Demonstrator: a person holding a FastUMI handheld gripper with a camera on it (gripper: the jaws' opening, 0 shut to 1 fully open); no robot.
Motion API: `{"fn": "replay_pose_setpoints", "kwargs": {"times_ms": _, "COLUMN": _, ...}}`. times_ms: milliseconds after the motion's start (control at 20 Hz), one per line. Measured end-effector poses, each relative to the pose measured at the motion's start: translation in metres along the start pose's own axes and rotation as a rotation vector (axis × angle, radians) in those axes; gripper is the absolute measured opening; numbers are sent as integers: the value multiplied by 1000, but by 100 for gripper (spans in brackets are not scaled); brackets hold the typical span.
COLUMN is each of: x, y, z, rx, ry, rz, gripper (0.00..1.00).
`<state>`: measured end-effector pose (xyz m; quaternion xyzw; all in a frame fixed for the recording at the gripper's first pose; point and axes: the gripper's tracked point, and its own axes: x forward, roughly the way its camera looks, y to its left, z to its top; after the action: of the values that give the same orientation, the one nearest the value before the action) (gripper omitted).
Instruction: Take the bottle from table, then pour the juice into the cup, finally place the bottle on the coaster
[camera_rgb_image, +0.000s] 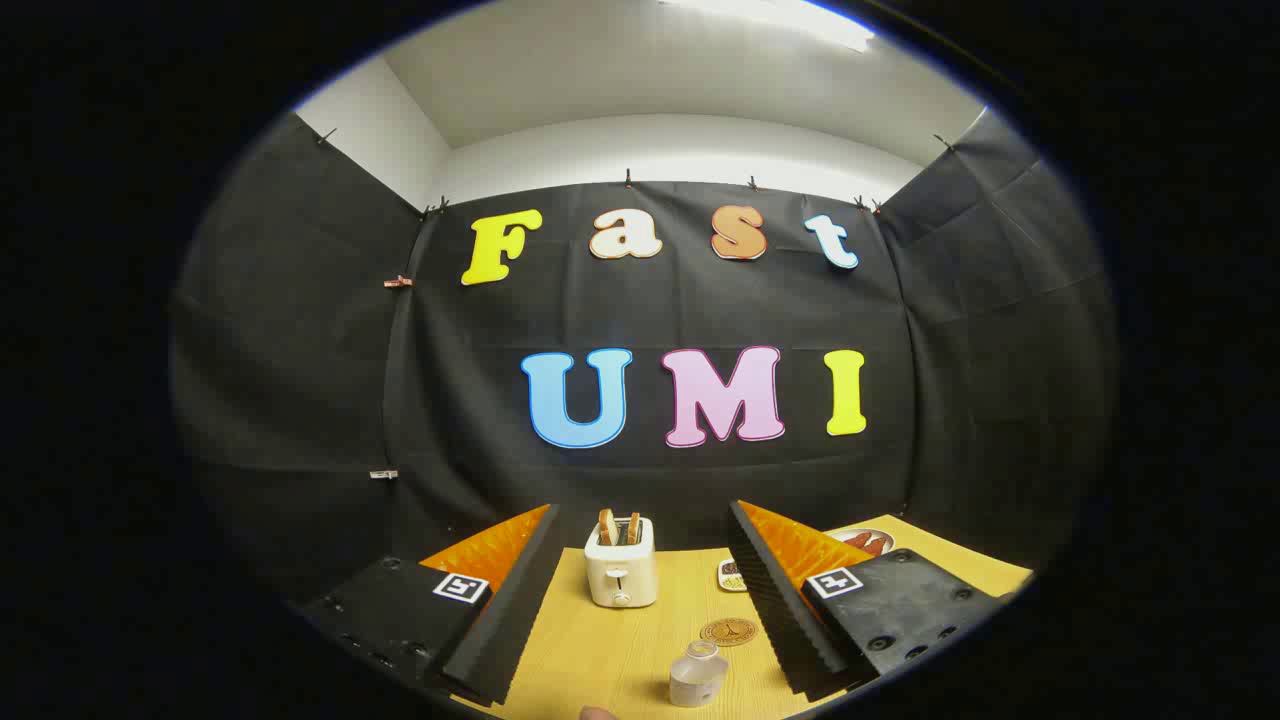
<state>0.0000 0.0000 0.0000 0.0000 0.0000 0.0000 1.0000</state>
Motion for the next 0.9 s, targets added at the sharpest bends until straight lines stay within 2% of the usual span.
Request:
{"fn": "replay_pose_setpoints", "kwargs": {"times_ms": 450, "x": -7, "y": 16, "z": -7, "rx": -58, "ry": 11, "rz": 46, "gripper": 99}}
{"fn": "replay_pose_setpoints", "kwargs": {"times_ms": 750, "x": -17, "y": 29, "z": -24, "rx": -77, "ry": 0, "rz": 51, "gripper": 98}}
{"fn": "replay_pose_setpoints", "kwargs": {"times_ms": 900, "x": -19, "y": 30, "z": -44, "rx": -43, "ry": -28, "rz": 57, "gripper": 96}}
